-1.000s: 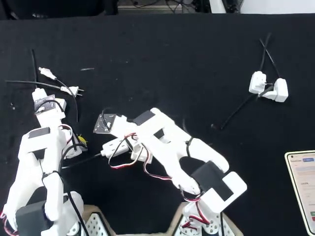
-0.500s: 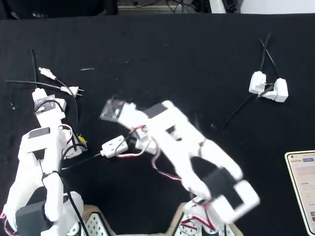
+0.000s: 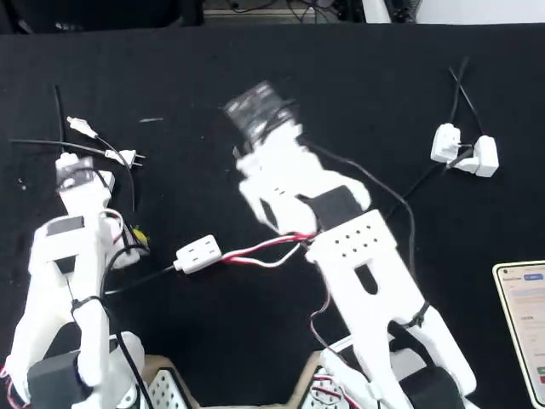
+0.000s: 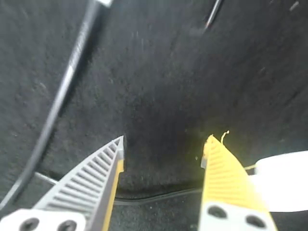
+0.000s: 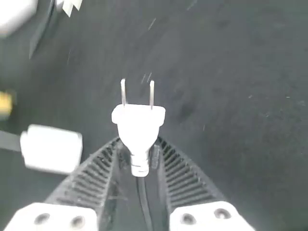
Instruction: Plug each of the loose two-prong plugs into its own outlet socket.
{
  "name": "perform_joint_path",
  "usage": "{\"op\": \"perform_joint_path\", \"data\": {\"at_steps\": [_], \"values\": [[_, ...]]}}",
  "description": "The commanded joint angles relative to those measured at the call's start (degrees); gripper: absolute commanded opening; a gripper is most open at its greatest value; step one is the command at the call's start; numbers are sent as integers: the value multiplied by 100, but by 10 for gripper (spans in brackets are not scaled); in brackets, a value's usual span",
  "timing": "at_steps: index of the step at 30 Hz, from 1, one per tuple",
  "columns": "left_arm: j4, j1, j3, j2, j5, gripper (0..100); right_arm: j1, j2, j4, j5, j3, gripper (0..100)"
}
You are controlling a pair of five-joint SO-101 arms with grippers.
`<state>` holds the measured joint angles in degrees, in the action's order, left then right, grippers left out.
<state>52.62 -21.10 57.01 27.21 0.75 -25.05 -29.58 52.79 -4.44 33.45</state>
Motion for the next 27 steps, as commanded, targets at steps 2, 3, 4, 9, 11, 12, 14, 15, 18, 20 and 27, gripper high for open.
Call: {"op": "perform_joint_path", "data": {"at_steps": [2, 3, 4, 9, 11, 12, 14, 15, 18, 20, 27], "values": [[440, 382, -620, 774, 44, 263, 105, -101, -1407, 1389, 462, 11], [501, 576, -611, 1029, 44, 263, 88, -101, -1688, 1556, 655, 11], [545, 760, -567, 1310, 44, 263, 18, -101, -1996, 1662, 840, 11], [114, 1455, 356, 2796, 229, 263, -290, -101, -2989, 1802, 1402, 11], [-176, 1569, 892, 3323, 316, 263, -352, -101, -3095, 1811, 1516, 11], [-273, 1622, 1112, 3552, 308, 263, -404, -101, -3095, 1829, 1560, 11], [-378, 1701, 1429, 3974, 308, 263, -580, -136, -3086, 2084, 1613, 11], [-396, 1745, 1525, 4149, 316, 263, -695, -215, -3077, 2198, 1657, 11], [-396, 1789, 1692, 4607, 325, 263, -1046, -690, -3077, 2031, 1956, 11], [-360, 1666, 1754, 4844, 325, 263, -1248, -1121, -3077, 1327, 2290, 11], [-264, 769, 1560, 5073, 448, 263, -2171, -2202, -1785, -1626, 2905, 11]]}}
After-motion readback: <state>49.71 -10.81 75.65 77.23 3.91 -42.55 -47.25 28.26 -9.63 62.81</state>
